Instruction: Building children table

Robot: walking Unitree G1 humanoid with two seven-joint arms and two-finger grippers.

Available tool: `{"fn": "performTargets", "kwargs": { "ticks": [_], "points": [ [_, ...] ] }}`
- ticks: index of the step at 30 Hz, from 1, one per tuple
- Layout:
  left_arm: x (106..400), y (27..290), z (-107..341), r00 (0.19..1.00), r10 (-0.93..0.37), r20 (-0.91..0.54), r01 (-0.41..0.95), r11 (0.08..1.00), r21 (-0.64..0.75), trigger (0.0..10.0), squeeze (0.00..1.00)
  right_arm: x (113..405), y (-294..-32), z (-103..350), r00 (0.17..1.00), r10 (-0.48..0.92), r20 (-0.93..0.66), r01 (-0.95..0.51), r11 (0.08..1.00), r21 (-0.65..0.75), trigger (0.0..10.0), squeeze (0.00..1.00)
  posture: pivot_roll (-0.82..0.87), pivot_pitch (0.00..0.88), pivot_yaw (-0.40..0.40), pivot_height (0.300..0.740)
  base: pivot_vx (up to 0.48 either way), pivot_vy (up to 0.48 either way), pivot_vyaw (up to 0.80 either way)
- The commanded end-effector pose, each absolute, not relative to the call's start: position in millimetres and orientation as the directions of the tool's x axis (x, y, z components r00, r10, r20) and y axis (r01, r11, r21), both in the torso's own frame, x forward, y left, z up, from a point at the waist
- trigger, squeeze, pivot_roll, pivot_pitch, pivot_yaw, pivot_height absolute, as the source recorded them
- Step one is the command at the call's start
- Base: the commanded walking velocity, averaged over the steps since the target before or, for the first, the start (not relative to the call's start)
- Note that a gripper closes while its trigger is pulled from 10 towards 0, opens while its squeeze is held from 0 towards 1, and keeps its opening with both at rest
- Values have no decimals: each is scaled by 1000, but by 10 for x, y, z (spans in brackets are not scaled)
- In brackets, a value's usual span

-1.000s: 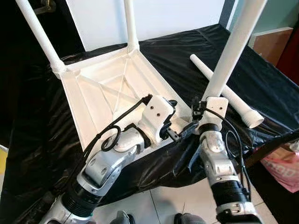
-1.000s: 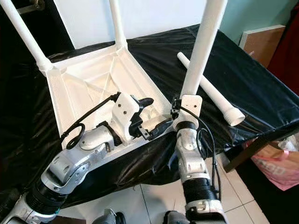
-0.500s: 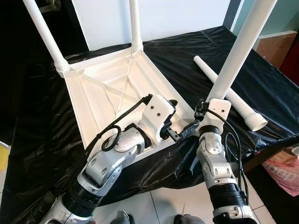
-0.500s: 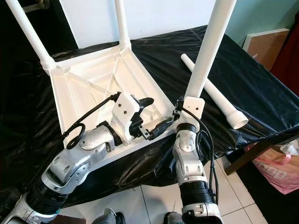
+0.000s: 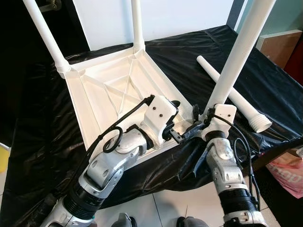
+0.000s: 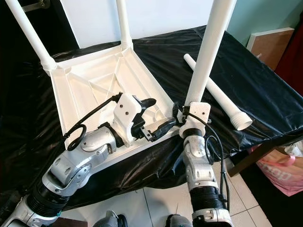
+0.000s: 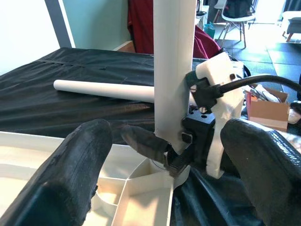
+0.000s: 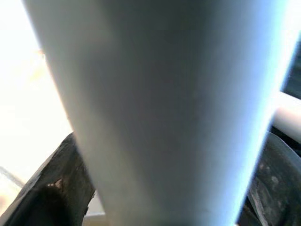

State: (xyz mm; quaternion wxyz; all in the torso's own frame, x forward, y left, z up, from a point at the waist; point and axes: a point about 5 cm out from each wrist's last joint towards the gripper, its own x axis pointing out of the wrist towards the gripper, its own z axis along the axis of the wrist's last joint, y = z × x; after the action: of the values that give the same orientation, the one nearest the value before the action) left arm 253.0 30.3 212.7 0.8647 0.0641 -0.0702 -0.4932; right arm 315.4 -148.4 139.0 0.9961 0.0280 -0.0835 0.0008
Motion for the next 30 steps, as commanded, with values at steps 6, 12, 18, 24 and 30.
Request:
{"fn": "performTargets", "kwargs": {
  "ticks": [6, 12, 18, 24, 30],
  "points": [
    [2501, 276, 2088, 407, -913, 25, 895, 404, 188, 10000, 0, 3203, -1600, 1487, 958, 225, 178, -227, 974, -6, 10000, 0, -46, 98, 46, 740, 0, 0, 0],
    [2507, 276, 1985, 405, -914, -17, 898, 394, 198, 10000, 0, 3240, -1713, 1491, 889, 444, 115, -432, 894, -116, 10000, 0, -52, 95, 49, 740, 0, 0, 0],
    [2522, 267, 1901, 412, -910, -39, 897, 397, 195, 10000, 0, 3281, -1781, 1490, 855, 515, 61, -499, 850, -171, 10000, 0, -55, 94, 49, 740, 0, 0, 0],
    [2530, 263, 1765, 426, -902, -76, 893, 405, 196, 10000, 0, 3299, -1835, 1455, 839, 544, 21, -529, 823, -206, 8902, 0, -51, 96, 45, 740, 0, 0, 0],
    [2514, 267, 1695, 429, -899, -93, 894, 407, 186, 10000, 0, 3288, -1903, 1370, 832, 554, -17, -546, 815, -196, 0, 0, -45, 97, 45, 740, 0, 0, 0]
  ]
}}
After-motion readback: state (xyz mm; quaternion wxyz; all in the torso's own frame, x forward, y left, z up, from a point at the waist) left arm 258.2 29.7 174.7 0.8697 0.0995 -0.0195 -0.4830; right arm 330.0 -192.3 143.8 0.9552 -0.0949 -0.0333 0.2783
